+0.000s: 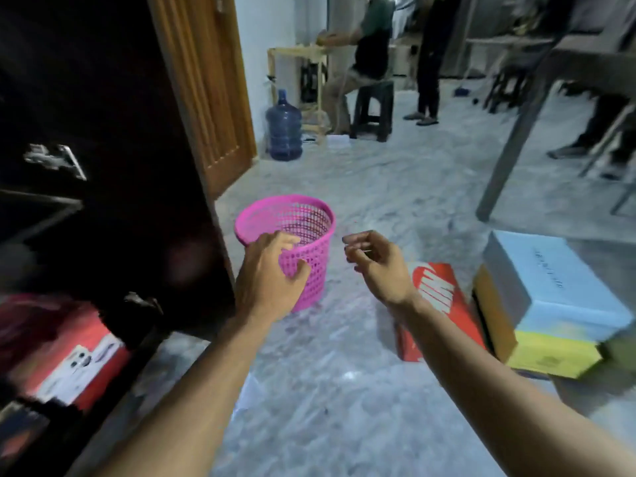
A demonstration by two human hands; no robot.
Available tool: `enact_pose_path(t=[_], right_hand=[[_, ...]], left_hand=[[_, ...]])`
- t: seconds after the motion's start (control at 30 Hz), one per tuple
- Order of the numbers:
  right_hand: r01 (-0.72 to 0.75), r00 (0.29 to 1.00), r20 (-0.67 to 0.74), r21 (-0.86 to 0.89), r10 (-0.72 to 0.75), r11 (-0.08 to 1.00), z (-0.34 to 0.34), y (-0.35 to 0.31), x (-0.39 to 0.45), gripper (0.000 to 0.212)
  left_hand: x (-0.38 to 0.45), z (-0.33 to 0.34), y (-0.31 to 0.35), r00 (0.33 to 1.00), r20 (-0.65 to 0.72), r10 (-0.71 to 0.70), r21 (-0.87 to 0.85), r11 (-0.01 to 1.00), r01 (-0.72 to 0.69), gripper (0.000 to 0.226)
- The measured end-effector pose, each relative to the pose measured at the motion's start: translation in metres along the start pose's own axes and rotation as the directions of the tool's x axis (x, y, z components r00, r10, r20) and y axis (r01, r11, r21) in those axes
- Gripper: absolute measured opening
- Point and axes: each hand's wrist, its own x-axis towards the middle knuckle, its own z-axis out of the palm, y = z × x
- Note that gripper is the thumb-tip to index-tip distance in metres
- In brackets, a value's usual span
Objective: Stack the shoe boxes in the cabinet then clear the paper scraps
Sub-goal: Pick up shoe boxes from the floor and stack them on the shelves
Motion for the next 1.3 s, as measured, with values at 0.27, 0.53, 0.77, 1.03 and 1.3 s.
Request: enact_pose_path(t=[0.27,0.53,0.77,1.03,1.3], right_hand=[[-0.453,0.784,-0.465,0.023,0.411,0.891,-0.143,0.181,-0.035,0.002],[-0.691,0.337,-0.438,0.486,0.833,0.535,-0.168,0.31,-0.042,0.055],[-0.641,0.293,-0.427,0.577,0.855,0.507,-0.159,0.478,0.0,0.149],[-0.663,0.434,-0.582,0.312,0.688,0.681,-0.159,0.432,-0.023,0.115],[-0.604,0.597,-0.332,0.414,0.73,0.681,-0.197,0.421,-0.046,0.047]], left_hand=[[-0.035,0.193,0.006,0.807,0.537,-0.245,0.003,0.957,0.289,0.034],[-0.076,0.342,-0.012,0.567,0.764,-0.308,0.146,0.939,0.312,0.053],[-0.056,0.428,-0.019,0.528,0.843,-0.102,0.16,0.985,-0.064,0.077],[-0.04,0.459,-0.043,0.762,0.638,-0.114,0.306,0.945,-0.115,0.071],[-0.014,0.428,-0.104,0.679,0.508,-0.53,0.473,0.83,0.294,0.109]])
